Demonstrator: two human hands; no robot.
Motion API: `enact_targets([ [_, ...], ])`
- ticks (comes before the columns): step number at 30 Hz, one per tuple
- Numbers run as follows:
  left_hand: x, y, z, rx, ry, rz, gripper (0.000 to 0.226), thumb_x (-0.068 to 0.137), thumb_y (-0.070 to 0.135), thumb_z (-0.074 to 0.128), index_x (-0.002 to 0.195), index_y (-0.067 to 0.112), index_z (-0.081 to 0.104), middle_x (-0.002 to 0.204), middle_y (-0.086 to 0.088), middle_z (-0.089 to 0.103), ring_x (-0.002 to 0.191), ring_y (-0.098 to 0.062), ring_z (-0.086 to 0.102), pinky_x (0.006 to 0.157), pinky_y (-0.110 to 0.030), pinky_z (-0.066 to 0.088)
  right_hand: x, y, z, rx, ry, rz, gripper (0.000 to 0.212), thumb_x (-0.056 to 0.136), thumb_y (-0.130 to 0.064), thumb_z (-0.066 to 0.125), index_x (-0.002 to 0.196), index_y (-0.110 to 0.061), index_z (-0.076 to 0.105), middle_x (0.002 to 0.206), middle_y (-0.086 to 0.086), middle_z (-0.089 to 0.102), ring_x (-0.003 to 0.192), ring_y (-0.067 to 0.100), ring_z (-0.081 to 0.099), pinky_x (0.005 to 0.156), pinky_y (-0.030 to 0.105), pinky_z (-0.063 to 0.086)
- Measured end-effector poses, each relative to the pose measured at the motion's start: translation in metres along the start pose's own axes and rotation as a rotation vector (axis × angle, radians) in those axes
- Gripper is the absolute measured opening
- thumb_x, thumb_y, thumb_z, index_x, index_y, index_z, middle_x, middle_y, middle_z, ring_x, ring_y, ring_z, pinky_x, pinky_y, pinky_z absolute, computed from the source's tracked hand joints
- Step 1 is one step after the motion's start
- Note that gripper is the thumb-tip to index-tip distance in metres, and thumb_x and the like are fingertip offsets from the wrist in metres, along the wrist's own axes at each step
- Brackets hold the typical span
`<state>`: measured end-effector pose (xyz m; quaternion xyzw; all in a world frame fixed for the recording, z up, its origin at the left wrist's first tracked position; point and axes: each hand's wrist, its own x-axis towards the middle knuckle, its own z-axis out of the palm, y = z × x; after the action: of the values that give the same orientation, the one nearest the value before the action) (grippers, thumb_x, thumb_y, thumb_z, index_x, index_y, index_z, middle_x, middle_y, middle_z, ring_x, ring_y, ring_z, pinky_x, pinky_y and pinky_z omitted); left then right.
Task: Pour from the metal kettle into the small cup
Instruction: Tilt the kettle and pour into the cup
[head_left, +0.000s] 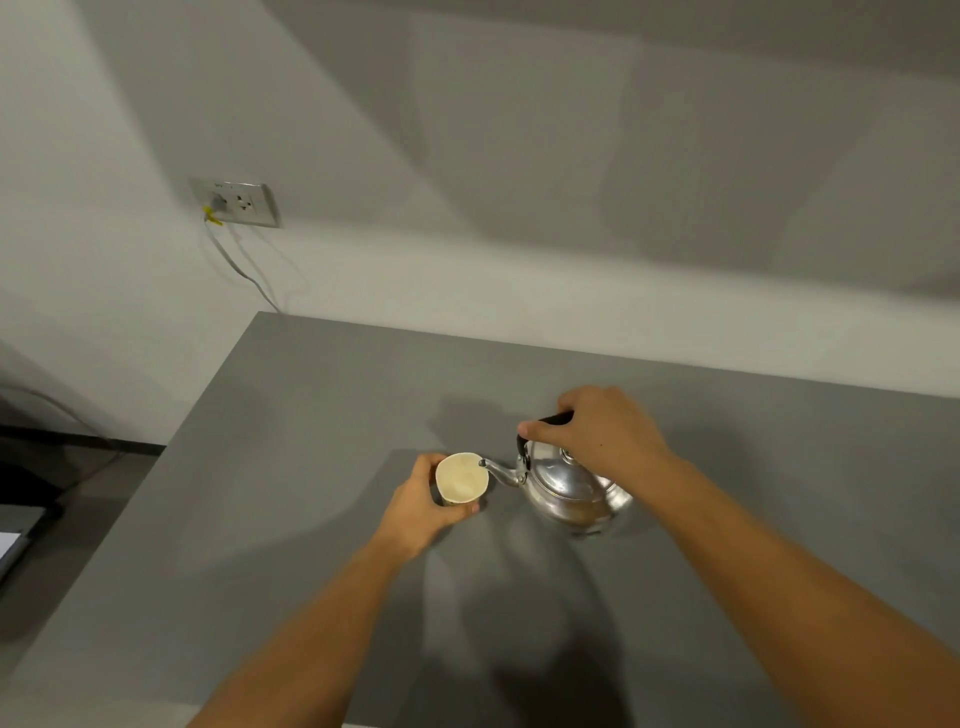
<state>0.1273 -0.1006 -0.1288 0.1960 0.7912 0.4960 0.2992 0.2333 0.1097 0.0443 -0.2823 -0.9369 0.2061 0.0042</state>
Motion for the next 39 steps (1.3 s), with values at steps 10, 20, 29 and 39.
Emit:
enact_targets([
  [10, 0.000, -0.001, 0.005, -0.034, -0.004, 0.004, 0.060, 0.066, 0.023, 0.093, 0.114, 0.040, 0.062, 0.107, 0.018, 0.072, 0.093, 0.013, 0.064, 0.076, -0.009, 0.046, -0.002, -0.023, 0.010, -0.199, -0.006, -0.080, 0.058, 0.074, -0.072, 0.065, 0.056, -0.020, 0.048, 0.055, 0.001, 0.055, 0.057, 0.022, 0.055, 0.045, 0.029, 0.030],
  [20, -0.002, -0.001, 0.005, -0.047, -0.009, -0.001, 0.057, 0.068, 0.026, 0.092, 0.115, 0.034, 0.060, 0.105, 0.016, 0.070, 0.088, 0.012, 0.064, 0.072, -0.008, 0.048, -0.009, -0.040, 0.011, -0.368, 0.030, -0.168, 0.053, 0.081, -0.070, 0.059, 0.063, -0.021, 0.049, 0.059, -0.002, 0.052, 0.065, 0.023, 0.052, 0.059, 0.032, 0.030],
  [29, -0.003, 0.001, 0.006, -0.071, 0.001, 0.002, 0.063, 0.062, 0.036, 0.091, 0.119, 0.032, 0.062, 0.107, 0.014, 0.073, 0.091, 0.008, 0.067, 0.079, -0.016, 0.049, -0.009, -0.053, 0.011, -0.477, 0.058, -0.215, 0.043, 0.083, -0.062, 0.057, 0.072, -0.020, 0.059, 0.075, 0.005, 0.067, 0.068, 0.025, 0.051, 0.067, 0.034, 0.035],
  [39, -0.002, 0.001, 0.006, -0.073, -0.004, -0.008, 0.059, 0.063, 0.037, 0.093, 0.114, 0.037, 0.063, 0.102, 0.021, 0.074, 0.091, 0.005, 0.069, 0.076, -0.014, 0.049, -0.007, -0.058, 0.015, -0.514, 0.088, -0.265, 0.037, 0.083, -0.055, 0.057, 0.070, -0.021, 0.050, 0.065, 0.002, 0.051, 0.066, 0.025, 0.044, 0.070, 0.034, 0.028],
])
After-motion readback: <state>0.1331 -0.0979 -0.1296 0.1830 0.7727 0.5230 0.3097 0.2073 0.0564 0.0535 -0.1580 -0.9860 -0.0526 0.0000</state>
